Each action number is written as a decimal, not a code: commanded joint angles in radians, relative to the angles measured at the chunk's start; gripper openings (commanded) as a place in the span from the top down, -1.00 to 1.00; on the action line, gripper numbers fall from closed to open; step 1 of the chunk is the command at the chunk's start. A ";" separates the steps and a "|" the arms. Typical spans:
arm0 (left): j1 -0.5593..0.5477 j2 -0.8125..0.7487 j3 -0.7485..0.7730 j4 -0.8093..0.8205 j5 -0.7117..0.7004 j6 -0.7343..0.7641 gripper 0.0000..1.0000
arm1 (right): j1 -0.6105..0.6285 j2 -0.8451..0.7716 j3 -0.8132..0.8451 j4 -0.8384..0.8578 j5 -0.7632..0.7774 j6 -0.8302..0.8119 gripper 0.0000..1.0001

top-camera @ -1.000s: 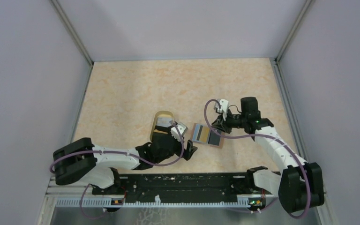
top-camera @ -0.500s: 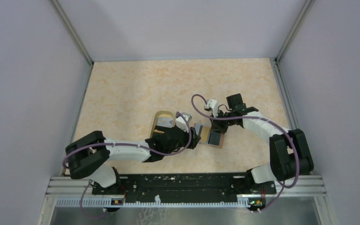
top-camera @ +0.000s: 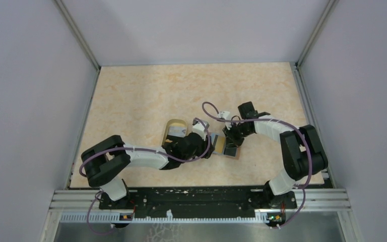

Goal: Put the credit cards into the card holder
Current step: Insert the credit card into the card holder.

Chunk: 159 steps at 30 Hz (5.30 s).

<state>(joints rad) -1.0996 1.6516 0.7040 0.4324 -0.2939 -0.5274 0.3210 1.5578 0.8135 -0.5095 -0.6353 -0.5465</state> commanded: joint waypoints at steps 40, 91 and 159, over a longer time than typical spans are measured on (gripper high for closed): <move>0.025 0.043 0.088 -0.012 0.089 0.016 -0.13 | -0.001 0.105 0.107 0.032 -0.013 0.139 0.89; 0.025 0.147 0.206 -0.149 0.118 0.026 -0.11 | 0.003 0.181 0.117 0.020 0.026 0.163 0.90; 0.072 0.146 0.152 -0.008 0.227 -0.129 -0.26 | -0.072 0.224 0.148 -0.053 0.045 0.171 0.87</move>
<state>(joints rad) -1.0309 1.7863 0.8650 0.3985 -0.0837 -0.6392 0.2348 1.7420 0.9524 -0.5797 -0.6651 -0.3641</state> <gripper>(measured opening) 0.629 0.065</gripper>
